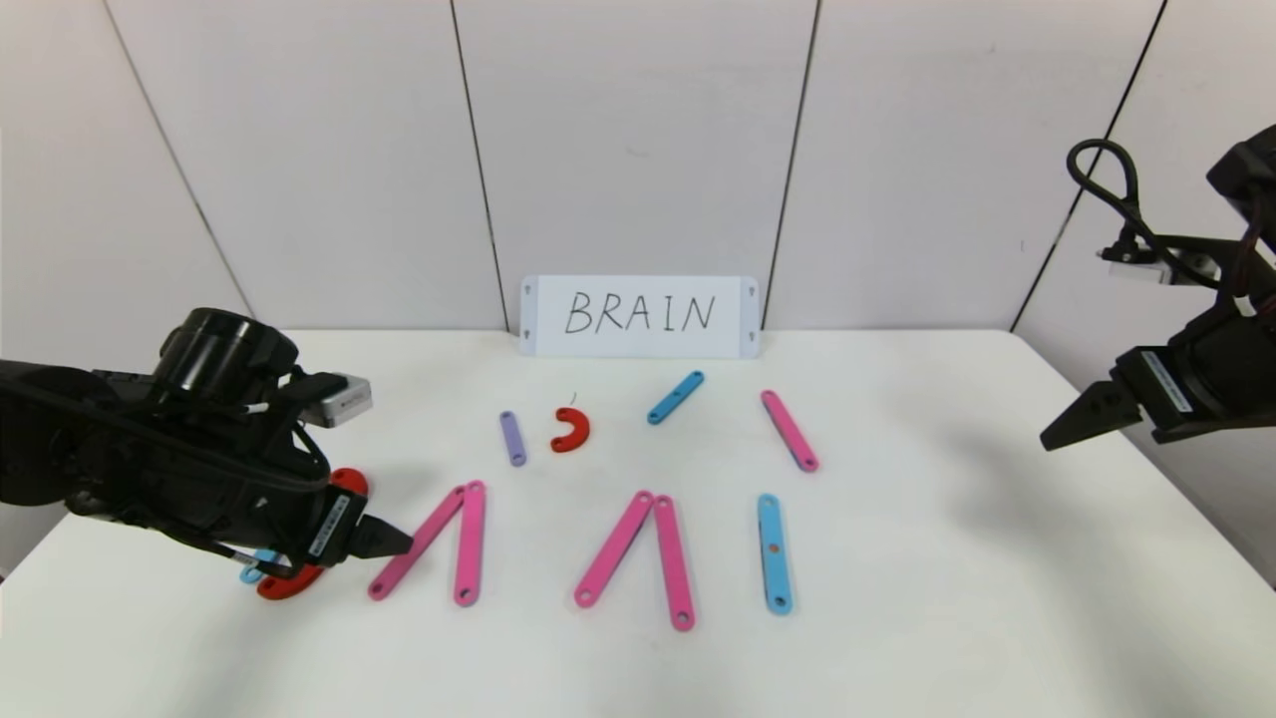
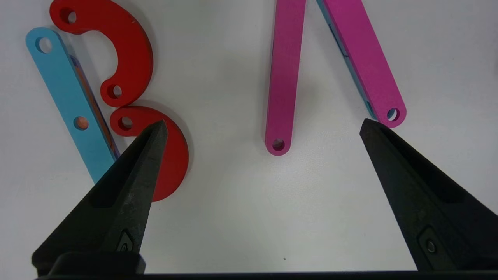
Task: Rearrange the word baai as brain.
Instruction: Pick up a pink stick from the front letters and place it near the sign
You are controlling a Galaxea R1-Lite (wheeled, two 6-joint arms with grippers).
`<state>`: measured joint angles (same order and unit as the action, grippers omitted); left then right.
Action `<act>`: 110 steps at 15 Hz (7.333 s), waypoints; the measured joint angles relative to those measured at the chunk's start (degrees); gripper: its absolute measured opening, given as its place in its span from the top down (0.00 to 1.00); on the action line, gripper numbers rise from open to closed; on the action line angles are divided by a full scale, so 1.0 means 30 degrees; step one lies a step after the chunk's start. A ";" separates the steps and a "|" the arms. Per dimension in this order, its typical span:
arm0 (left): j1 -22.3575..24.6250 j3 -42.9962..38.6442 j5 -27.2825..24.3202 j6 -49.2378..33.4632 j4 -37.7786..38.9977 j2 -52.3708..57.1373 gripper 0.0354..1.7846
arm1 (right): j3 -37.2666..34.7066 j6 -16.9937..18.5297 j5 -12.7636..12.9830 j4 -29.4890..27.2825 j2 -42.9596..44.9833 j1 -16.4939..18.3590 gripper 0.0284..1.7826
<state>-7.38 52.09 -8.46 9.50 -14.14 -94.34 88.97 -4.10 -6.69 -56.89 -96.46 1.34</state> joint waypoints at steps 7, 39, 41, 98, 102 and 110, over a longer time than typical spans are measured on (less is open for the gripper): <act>-0.0049 -0.0540 -0.0016 0.1040 0.0085 -0.0459 0.03 | 0.0020 0.0008 -0.0045 0.0020 0.0045 0.0049 0.02; -0.1134 -0.0792 -0.0037 0.1004 0.0654 -0.1223 0.03 | -0.0073 0.2796 -0.1727 0.1719 -0.0215 -0.3048 0.02; -0.1382 -0.0825 -0.0008 0.0996 0.0809 -0.1520 0.03 | -0.0065 0.2796 -0.1727 0.1719 -0.0195 -0.3048 0.02; -0.0735 0.4795 0.6758 -0.6896 0.9297 -0.6855 0.86 | -0.0484 0.2467 -0.1560 0.1719 0.0098 -0.3072 0.02; 0.0358 0.7213 0.6989 -0.6932 0.8635 -0.8903 0.86 | -0.0597 0.2467 -0.1617 0.1711 0.0219 -0.3035 0.02; 0.0484 0.7469 0.6794 -0.6969 0.7635 -0.9549 0.86 | -0.0597 0.2458 -0.1573 0.1711 0.0219 -0.3035 0.02</act>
<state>-5.92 74.50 11.92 -11.41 8.77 -122.99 87.17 3.28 -11.41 -51.76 -95.81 -7.77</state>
